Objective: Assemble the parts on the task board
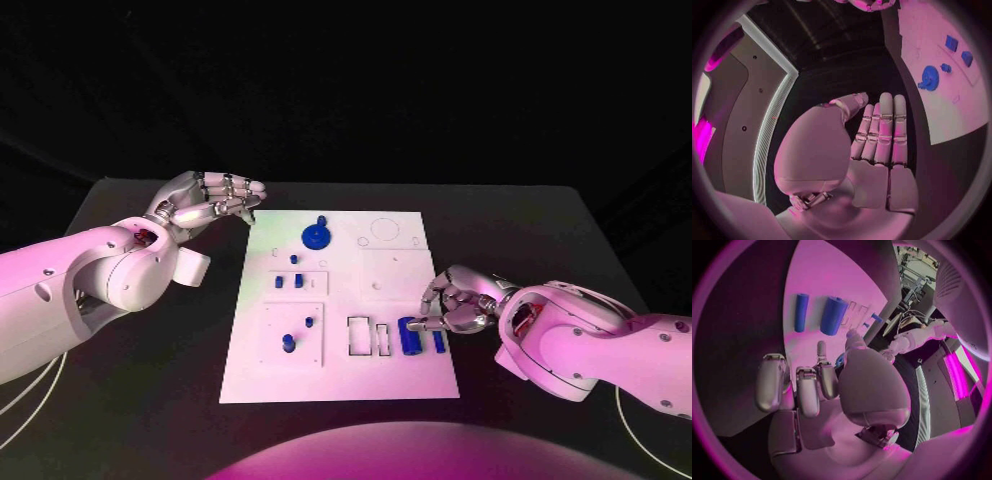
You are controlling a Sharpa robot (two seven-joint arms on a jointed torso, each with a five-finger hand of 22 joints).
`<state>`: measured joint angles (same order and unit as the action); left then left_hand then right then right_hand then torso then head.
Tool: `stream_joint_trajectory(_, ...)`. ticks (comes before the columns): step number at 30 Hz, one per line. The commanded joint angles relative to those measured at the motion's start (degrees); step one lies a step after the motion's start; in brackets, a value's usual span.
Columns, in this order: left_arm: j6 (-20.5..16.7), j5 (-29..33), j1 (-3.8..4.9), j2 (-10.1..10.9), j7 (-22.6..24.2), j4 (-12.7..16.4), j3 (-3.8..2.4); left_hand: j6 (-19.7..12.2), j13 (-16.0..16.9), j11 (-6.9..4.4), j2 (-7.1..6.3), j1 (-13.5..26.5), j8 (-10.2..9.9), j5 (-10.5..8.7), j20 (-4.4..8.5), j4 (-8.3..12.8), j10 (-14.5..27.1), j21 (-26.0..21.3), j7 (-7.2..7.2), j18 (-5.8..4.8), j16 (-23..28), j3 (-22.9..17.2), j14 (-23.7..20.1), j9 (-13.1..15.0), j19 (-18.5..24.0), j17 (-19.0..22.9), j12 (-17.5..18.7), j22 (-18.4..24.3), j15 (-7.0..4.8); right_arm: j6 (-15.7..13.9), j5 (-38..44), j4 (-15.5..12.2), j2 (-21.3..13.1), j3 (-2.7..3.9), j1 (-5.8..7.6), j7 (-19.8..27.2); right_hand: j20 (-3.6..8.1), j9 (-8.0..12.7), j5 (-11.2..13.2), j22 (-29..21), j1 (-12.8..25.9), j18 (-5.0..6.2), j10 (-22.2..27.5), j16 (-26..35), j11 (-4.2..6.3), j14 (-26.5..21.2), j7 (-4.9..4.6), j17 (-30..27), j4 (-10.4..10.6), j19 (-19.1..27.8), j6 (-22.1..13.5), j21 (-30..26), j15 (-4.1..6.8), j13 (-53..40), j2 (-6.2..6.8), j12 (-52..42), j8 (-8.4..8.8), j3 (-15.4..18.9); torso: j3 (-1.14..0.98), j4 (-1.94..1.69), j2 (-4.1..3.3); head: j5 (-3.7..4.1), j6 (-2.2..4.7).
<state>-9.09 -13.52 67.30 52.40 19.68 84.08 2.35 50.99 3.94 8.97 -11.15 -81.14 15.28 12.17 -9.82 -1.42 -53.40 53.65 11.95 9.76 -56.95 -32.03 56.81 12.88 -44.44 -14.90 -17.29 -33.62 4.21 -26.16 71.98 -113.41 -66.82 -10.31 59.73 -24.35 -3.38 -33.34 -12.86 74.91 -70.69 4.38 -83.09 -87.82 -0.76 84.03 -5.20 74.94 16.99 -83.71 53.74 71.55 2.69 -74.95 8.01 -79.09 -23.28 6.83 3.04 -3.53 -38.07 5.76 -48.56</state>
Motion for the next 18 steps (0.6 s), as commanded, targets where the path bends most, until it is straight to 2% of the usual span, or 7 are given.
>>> stream_joint_trajectory(1,0.87,0.36,-0.03,-0.18,0.32,0.15,-0.03,-0.10,-0.05,-0.06,0.49,0.13,-0.02,0.31,-0.02,0.36,0.47,0.33,0.31,0.63,0.37,0.13,-0.29,-0.10,0.51,0.06,-0.17,-0.06,0.19,0.48,3.71,-0.10,0.56,-0.04,-0.68,-4.06,0.19,-0.11,-0.26,10.74,1.08,-1.08,-0.37,-0.27,0.06,4.56,0.15,7.20,0.00,-1.40,0.46,0.18,0.31,-4.47,0.14,-0.32,-0.43,0.49,0.06,0.11,-0.05,-0.03,-0.16)
stream_joint_trajectory(8,0.97,0.37,-0.09,-0.25,0.26,0.14,-0.03,-0.10,-0.05,-0.06,0.49,0.13,-0.02,0.31,-0.02,0.36,0.47,0.33,0.31,0.63,0.37,0.13,-0.29,-0.10,0.51,0.06,-0.17,-0.06,0.19,1.51,5.90,0.45,2.15,-0.04,-2.02,-5.67,0.32,-0.35,-0.31,10.74,2.07,-1.07,-0.42,-0.27,0.29,4.55,0.45,7.18,0.02,-1.39,1.23,0.22,0.49,-4.62,0.09,-0.36,-1.00,1.29,-0.05,-0.05,-0.05,-0.27,-0.39)
stream_joint_trajectory(18,0.96,0.38,-0.10,-0.10,0.19,0.22,-0.03,-0.10,-0.05,-0.06,0.49,0.13,-0.02,0.31,-0.02,0.36,0.47,0.33,0.31,0.63,0.37,0.13,-0.29,-0.10,0.51,0.06,-0.17,-0.06,0.19,2.72,8.41,1.85,3.76,-0.05,-3.26,-6.45,0.41,-0.52,-0.37,10.70,2.69,-1.04,-0.46,-0.26,0.45,4.54,0.63,7.18,0.04,-1.34,1.69,0.07,0.61,-4.72,0.01,-0.39,-1.36,1.59,0.02,0.00,-0.04,-0.52,-0.64)
